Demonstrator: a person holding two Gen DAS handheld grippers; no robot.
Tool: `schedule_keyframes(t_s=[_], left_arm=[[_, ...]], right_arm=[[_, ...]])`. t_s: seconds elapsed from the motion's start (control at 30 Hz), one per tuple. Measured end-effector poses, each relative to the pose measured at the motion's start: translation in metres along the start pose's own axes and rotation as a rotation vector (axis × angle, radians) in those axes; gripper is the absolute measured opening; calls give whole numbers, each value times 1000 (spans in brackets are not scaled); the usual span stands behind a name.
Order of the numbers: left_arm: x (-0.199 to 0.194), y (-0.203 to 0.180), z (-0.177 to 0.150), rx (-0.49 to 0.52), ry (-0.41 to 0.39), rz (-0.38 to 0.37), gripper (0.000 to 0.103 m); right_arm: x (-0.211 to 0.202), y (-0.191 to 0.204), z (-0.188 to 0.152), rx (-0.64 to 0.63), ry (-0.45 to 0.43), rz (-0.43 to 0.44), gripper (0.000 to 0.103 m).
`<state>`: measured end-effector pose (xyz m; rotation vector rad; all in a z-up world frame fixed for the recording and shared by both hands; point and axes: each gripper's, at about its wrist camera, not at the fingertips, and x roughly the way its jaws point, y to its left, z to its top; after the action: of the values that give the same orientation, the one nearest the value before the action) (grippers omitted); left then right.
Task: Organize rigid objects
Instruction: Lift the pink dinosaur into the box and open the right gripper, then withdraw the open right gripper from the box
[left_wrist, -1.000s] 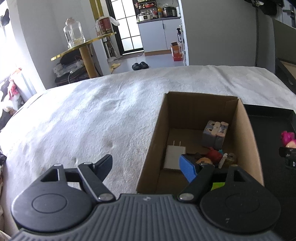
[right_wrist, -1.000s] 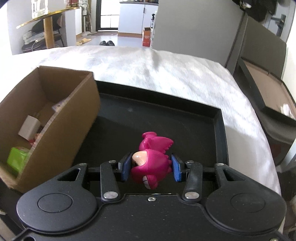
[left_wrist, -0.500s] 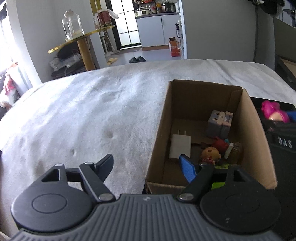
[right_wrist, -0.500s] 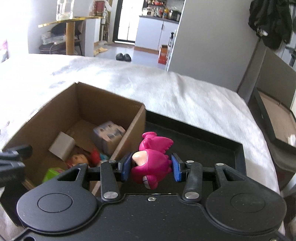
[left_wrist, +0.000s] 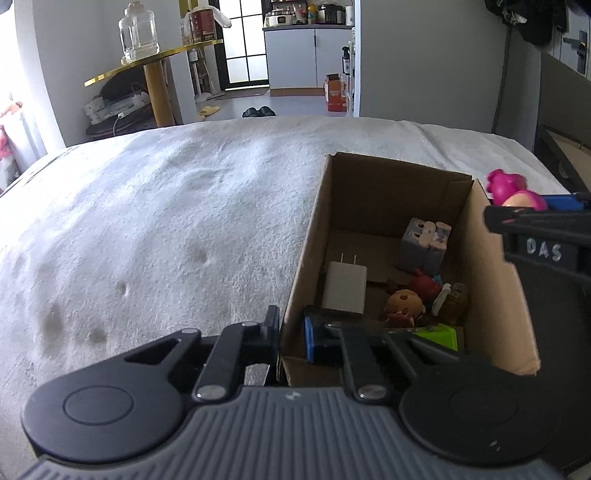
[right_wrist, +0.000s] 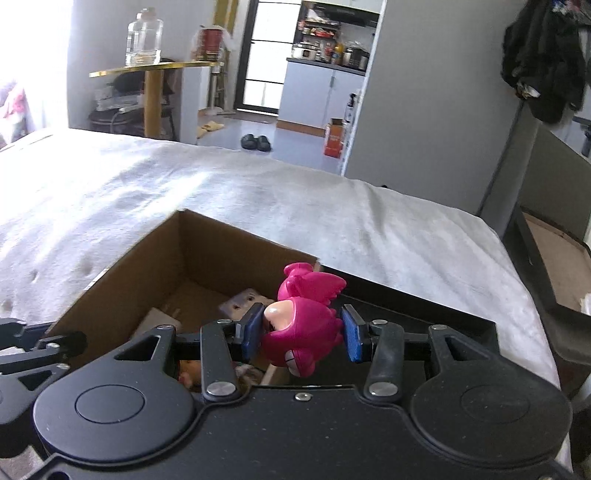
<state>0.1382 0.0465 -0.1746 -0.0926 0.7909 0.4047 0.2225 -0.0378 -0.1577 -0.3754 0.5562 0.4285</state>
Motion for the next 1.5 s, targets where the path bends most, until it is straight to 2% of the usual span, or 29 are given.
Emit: schedule_keyframes(t_s=[0.27,0.33,0.93,0.97,1.0,1.07,1.13,1.23,1.4,1.5], left_arm=[[-1,1,1,-2,-6,-5,12],[-1,1,1,-4,-6,-6,12],[-1,4,4,-13,3,-14,14],[-2,3,6,-9,4,-7,16],[-2,3,7,-5,6,-3,17],[-2,5,10,-8,17,-10,23],[-7,8,13,-16,12,-24,44],[-17,13,19,-15,-9,-2,62],[-40,15,32,16,-51,-25,76],[-52,15,37,34,-61,-26,79]], right_arm=[[-2,22,0,-112,-32,75,44],[-2,23,0,-126,-41,66,51],[-7,-4,-10,14,-13,36,69],[-10,-7,-10,27,-8,36,72],[-13,-9,-9,42,-4,41,78],[-20,-12,-9,60,1,63,81],[-27,-14,-8,54,5,71,81],[-39,-15,-10,19,9,70,84],[-56,-24,-12,41,16,69,86],[-66,-30,-10,46,7,61,89]])
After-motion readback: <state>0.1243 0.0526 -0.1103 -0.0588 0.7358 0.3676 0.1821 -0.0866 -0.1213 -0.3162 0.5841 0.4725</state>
